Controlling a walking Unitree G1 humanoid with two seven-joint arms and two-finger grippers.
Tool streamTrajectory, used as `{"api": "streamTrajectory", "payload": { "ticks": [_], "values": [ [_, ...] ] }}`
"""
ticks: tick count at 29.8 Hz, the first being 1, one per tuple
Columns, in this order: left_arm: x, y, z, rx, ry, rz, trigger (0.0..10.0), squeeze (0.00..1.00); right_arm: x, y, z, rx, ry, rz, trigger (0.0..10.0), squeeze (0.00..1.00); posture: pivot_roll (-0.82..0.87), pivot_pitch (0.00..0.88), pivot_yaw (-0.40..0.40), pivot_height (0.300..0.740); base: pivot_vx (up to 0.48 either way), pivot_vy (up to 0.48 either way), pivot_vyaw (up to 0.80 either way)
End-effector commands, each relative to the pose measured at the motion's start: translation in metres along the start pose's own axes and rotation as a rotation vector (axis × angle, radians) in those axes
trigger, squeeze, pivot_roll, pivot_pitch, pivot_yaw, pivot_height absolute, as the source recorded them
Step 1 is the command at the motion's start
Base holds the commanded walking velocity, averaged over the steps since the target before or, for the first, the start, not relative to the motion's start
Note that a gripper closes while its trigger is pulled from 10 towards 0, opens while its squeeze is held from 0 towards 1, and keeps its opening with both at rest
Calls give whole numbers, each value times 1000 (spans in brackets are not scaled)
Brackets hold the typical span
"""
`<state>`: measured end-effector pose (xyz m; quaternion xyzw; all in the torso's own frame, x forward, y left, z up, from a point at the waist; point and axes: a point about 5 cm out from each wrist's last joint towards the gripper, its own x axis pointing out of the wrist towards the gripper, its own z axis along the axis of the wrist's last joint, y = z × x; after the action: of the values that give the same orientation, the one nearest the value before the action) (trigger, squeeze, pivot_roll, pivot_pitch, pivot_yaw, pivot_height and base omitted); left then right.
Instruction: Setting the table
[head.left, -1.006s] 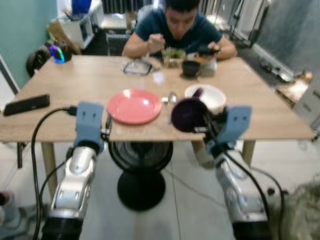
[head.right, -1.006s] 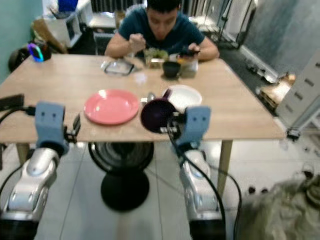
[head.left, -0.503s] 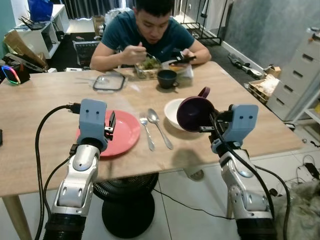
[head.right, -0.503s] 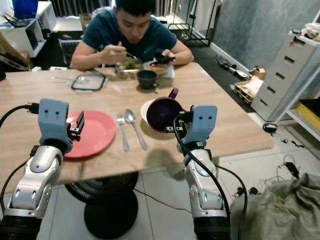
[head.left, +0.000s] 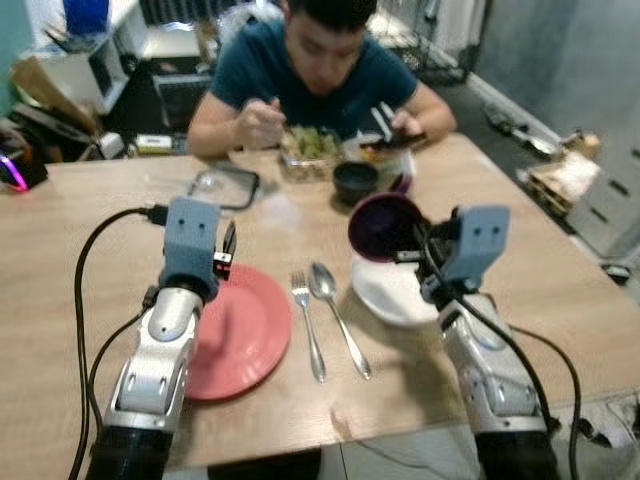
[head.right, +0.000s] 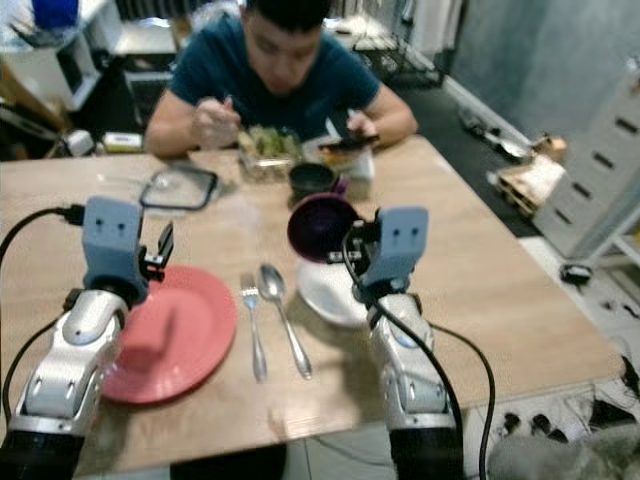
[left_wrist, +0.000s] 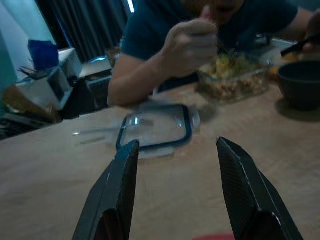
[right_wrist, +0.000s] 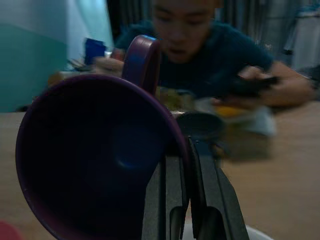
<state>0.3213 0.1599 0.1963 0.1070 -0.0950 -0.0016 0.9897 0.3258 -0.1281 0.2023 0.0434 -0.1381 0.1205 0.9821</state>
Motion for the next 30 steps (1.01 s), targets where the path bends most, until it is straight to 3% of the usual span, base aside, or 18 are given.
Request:
{"api": "streamTrajectory", "payload": {
  "ticks": [1, 5, 12, 20, 25, 30],
  "values": [
    [-6, -3, -6, 6, 12, -32, 10000, 0, -1, 6, -2, 16, 23, 51, 10000, 0, -29, 0, 84, 740, 0, 0, 0],
    [-16, -5, -8, 4, 11, -133, 10000, 0, -2, 12, -2, 1, 46, 132, 10000, 0, -29, 0, 84, 740, 0, 0, 0],
    [-33, -8, -2, -42, -13, -296, 10000, 0, -1, 7, -2, -35, 58, 101, 10000, 0, -12, 0, 77, 740, 0, 0, 0],
    [-37, -9, -6, -29, 4, -322, 10000, 0, -2, 2, -5, -60, 80, 98, 10000, 0, -15, 0, 74, 740, 0, 0, 0],
    [-44, -10, -8, -28, 27, -371, 10000, 0, -5, -9, -8, -110, 118, 71, 10000, 0, -16, 0, 75, 740, 0, 0, 0],
    [-52, -13, -10, -26, 42, -412, 10000, 0, -6, -31, -11, -177, 164, -33, 10000, 0, -18, 0, 79, 740, 0, 0, 0]
  ]
}}
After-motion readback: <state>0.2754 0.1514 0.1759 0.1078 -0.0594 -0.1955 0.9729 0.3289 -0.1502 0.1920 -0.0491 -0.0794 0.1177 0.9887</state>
